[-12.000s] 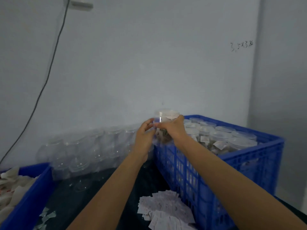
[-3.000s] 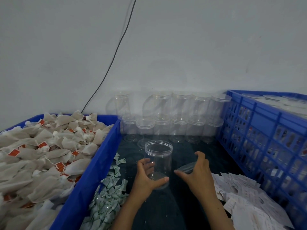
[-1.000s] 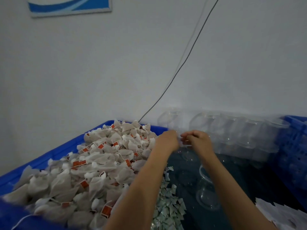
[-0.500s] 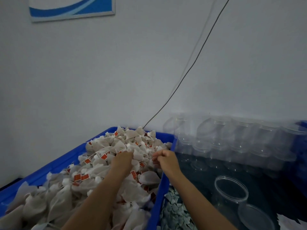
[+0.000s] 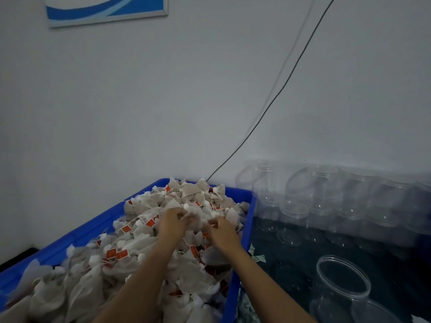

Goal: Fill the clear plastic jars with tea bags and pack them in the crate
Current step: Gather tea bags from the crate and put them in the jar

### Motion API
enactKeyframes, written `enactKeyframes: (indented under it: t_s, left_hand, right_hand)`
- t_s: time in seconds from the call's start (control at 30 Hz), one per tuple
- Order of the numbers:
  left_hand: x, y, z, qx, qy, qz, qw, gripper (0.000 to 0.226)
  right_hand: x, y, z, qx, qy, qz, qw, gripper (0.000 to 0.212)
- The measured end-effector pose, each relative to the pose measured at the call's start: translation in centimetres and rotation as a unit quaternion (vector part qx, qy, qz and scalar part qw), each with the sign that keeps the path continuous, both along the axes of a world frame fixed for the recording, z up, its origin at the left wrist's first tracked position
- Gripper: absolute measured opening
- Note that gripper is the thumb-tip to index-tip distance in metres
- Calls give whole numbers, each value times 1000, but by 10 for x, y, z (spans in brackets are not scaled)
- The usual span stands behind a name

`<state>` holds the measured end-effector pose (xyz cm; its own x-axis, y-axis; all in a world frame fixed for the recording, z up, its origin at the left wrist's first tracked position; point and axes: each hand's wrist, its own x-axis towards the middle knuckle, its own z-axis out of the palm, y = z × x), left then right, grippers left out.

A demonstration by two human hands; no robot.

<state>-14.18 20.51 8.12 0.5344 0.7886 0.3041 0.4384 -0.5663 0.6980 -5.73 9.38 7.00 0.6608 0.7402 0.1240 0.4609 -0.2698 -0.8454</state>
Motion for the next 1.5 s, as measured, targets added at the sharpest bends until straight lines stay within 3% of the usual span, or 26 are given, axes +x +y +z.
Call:
enactKeyframes:
  t_s: [0.1,0.23,0.3,0.4,0.53,0.63,0.73,0.87,0.93,1.03,1.27,1.33,1.4,1.43,1.5]
  left_hand:
    - [-4,-9,10,-213,-106,-161,958,8]
    - [-9,-10,15,-270,-97,-270,919,26]
    - [-9,-4,14,-212,-32,-271,938,39]
    - [-12,4,7,-18,92,-166,982,43]
    - [-16,1,-6,131,286,-61,947,41]
    - [-12,1,-10,176,318,-26,931,40]
    - [-11,-1,-8,174,284,-16,943,31]
    - [-11,-3,7,81,94,-27,992,23]
    - [-8,-5,20,8,-8,-34,999,29]
    - [-2,-12,31,-131,-117,-53,983,34]
    - [9,-36,28,-268,-129,-152,943,13]
    - [4,-32,31,-316,-150,-186,918,18]
    - [-1,-26,31,-337,-161,-193,907,25]
    - [-1,-24,27,-308,-145,-175,924,25]
    - [-1,-15,17,-111,-22,-99,989,19]
  right_hand:
    - [-3,0,1,76,78,49,993,46]
    - [-1,-1,3,199,113,-10,974,4]
    - [3,-3,3,222,109,-73,966,3]
    - [4,-4,3,252,120,-111,954,9]
    - [4,-4,2,259,102,-124,952,12]
    - [5,-4,2,250,84,-122,957,14]
    - [7,-5,0,232,94,-112,962,6]
    - [6,-6,3,249,132,-99,954,16]
    - [4,-8,7,278,172,-90,941,17]
    - [2,-11,12,299,220,-82,925,6]
    - [-3,-16,15,240,232,22,942,33]
    - [-1,-19,14,259,245,35,934,39]
    - [0,-20,13,274,246,-1,930,30]
    - [1,-18,12,278,250,-25,927,21]
    - [5,-16,10,288,257,-58,921,10]
